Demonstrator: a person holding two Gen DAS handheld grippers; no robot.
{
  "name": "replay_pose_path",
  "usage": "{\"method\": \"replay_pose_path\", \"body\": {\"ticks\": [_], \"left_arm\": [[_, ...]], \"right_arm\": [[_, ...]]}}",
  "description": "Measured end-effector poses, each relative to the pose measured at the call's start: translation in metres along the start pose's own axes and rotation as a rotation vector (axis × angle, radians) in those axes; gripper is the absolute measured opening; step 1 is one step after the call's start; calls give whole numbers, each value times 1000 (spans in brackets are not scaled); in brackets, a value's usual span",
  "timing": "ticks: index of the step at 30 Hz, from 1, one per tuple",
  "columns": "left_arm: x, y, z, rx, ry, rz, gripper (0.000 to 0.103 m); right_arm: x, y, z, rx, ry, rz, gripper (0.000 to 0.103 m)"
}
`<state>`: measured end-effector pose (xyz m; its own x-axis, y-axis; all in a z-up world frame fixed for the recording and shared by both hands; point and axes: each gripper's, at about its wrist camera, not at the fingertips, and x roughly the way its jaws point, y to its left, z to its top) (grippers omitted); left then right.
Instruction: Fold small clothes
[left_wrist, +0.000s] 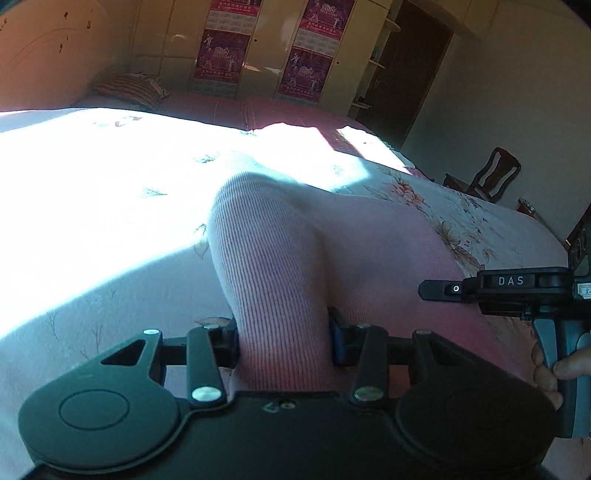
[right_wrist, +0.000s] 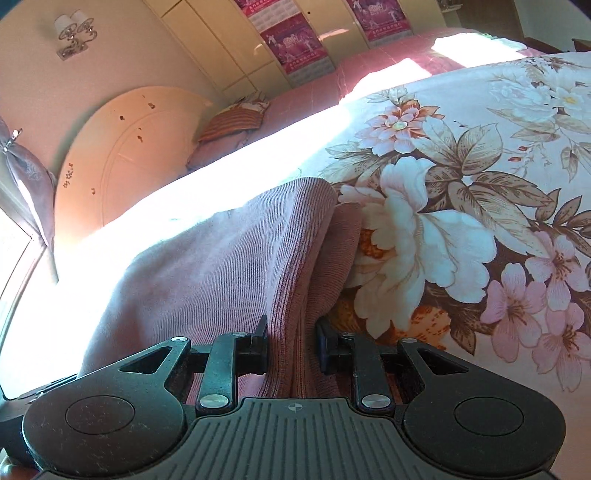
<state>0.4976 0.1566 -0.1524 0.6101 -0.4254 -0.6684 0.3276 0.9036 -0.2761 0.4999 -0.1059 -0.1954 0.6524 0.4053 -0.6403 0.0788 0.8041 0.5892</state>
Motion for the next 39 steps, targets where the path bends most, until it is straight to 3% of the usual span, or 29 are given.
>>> {"method": "replay_pose_path", "body": {"ticks": [2, 8, 11, 15, 19, 21, 25, 28, 32, 34, 39], "left_arm": [[-3, -2, 4, -5, 0, 19, 48], [-32, 2, 17, -5, -72, 28, 46], [-27, -2, 25, -9, -98, 23, 46], [-15, -4, 27, -21, -80, 64, 46], [-21, 11, 6, -8, -34, 91, 49], [-26, 17, -2, -18, -32, 86, 53], [-55, 13, 1, -49, -118, 87, 50], [-69, -1, 1, 8, -148, 45, 50], [-54, -30, -10, 105, -93, 0, 50], [-37, -34, -19, 123, -54, 17, 50], [-28, -38, -28, 142, -52, 54, 51]], "right_arm": [[-1, 2, 2, 1, -5, -14, 23], [-22, 16, 15, -90, -77, -98, 27], [-25, 32, 29, -132, -125, -87, 27], [1, 51, 37, -189, -95, -76, 27], [33, 44, 32, -226, -33, -145, 27], [36, 38, 32, -238, -47, -157, 27], [18, 39, 33, -224, -53, -143, 27], [-16, 50, 21, -225, -61, -73, 27], [-42, 64, -13, -256, -24, -22, 27], [-47, 71, -30, -289, -13, -30, 27], [-45, 65, -64, -347, 40, -95, 27]]}}
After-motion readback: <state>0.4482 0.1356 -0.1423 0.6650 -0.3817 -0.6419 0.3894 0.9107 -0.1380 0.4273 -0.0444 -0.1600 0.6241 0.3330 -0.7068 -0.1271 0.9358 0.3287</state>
